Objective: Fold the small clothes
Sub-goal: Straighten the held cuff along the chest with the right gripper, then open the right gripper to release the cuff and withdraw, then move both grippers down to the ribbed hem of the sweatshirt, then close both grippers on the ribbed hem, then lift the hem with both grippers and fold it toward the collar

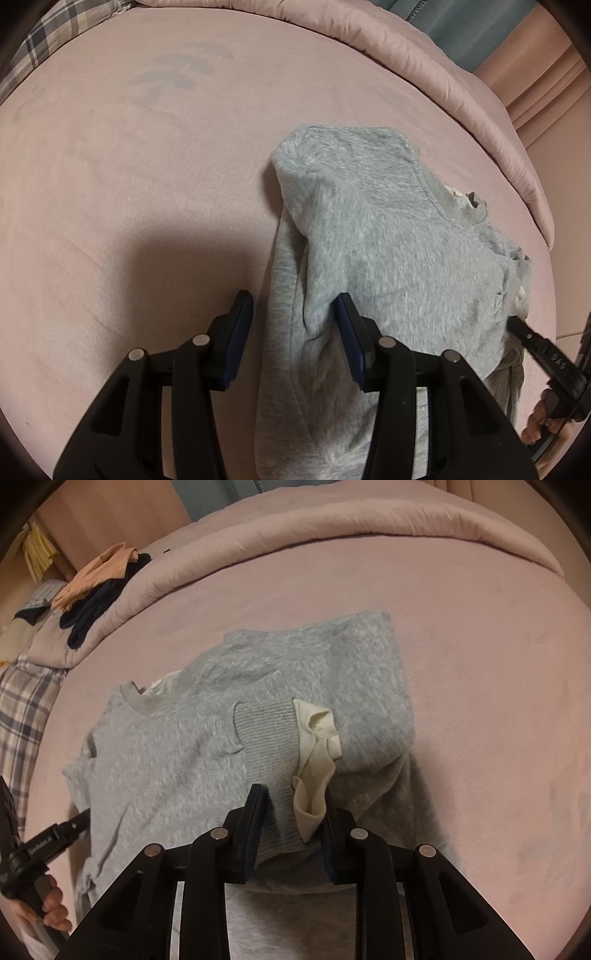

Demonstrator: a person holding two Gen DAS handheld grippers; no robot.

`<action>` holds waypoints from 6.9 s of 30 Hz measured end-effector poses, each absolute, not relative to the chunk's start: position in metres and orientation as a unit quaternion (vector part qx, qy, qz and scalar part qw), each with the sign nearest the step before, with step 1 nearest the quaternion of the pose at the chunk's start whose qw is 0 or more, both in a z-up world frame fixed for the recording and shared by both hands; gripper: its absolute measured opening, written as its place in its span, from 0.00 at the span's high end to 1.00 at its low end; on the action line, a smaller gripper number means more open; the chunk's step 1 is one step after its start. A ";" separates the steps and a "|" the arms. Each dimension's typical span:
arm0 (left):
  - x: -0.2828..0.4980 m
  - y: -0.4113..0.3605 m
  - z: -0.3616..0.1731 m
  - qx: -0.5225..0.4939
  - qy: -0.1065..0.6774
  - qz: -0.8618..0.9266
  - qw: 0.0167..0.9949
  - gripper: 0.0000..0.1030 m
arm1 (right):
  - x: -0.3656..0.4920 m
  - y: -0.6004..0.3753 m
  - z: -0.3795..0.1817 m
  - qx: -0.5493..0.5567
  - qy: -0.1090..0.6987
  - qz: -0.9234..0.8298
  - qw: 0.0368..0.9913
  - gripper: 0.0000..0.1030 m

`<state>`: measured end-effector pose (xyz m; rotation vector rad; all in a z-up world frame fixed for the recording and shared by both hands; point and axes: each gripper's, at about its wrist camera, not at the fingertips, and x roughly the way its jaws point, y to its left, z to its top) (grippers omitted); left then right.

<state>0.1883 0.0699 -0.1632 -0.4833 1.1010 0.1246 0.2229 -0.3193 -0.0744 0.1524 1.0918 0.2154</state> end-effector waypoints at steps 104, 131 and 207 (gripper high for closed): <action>-0.043 -0.009 -0.151 -0.270 0.549 -0.064 0.788 0.09 | 0.009 -0.448 -0.064 0.178 0.478 0.030 0.860 0.18; -0.059 -0.006 -0.163 -0.279 0.541 -0.094 0.788 0.79 | 0.005 -0.437 -0.089 0.184 0.503 0.088 0.840 0.73; 0.052 0.057 -0.069 -0.249 0.452 -0.091 0.851 0.81 | 0.067 -0.375 0.001 0.150 0.420 0.181 0.876 0.78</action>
